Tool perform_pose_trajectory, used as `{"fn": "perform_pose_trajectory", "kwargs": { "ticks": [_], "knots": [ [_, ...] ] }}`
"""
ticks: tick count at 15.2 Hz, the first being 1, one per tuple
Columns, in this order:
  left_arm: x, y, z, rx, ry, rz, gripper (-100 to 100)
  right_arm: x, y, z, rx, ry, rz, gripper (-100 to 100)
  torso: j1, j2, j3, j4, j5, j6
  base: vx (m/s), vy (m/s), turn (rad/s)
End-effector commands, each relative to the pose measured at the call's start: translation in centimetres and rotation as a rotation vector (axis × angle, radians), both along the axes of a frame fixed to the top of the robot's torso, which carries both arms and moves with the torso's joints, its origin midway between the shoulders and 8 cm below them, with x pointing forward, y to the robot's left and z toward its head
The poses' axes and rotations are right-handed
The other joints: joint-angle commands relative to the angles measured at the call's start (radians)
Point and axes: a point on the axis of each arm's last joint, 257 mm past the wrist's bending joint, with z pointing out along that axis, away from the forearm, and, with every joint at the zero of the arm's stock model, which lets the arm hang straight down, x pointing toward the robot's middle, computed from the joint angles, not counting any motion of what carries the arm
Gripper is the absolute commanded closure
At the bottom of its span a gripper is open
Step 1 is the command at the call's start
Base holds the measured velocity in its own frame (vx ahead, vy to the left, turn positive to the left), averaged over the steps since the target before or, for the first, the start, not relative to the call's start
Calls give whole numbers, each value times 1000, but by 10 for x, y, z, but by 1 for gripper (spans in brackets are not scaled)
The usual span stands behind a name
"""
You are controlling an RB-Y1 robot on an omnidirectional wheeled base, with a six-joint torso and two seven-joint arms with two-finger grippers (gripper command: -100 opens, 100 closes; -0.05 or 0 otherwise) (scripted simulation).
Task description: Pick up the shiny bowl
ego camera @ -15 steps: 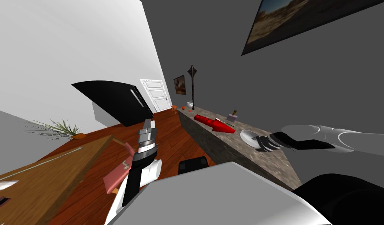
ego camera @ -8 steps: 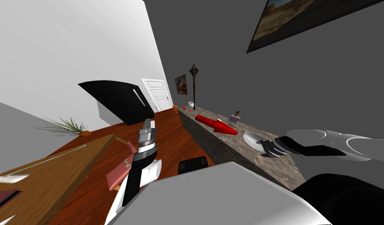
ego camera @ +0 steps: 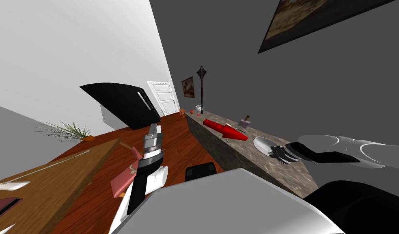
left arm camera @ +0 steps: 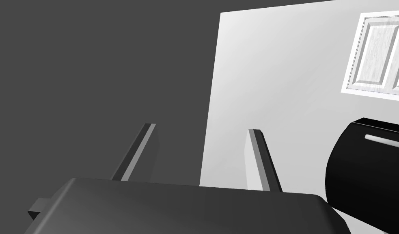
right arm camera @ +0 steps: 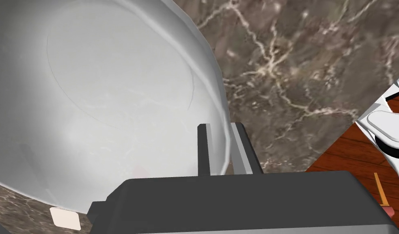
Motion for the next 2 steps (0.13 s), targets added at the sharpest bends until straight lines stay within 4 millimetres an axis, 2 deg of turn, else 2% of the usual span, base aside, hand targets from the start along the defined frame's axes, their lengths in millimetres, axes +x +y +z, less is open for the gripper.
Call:
{"fn": "perform_pose_trajectory", "kwargs": {
  "ticks": [1, 2],
  "knots": [
    [0, 0, 0, 0, 0, 0, 0, 12, 1, 12, 0, -5, 7, 100, 0, 0, 0, 0, 0, 0, -22, 10, -148],
    [0, 0, 0, 0, 0, 0, 0, 5, 2, 5, 1, -3, 2, 100, 1, 1, 1, 0, 1, 0, -16, 7, -55]
  ]
}}
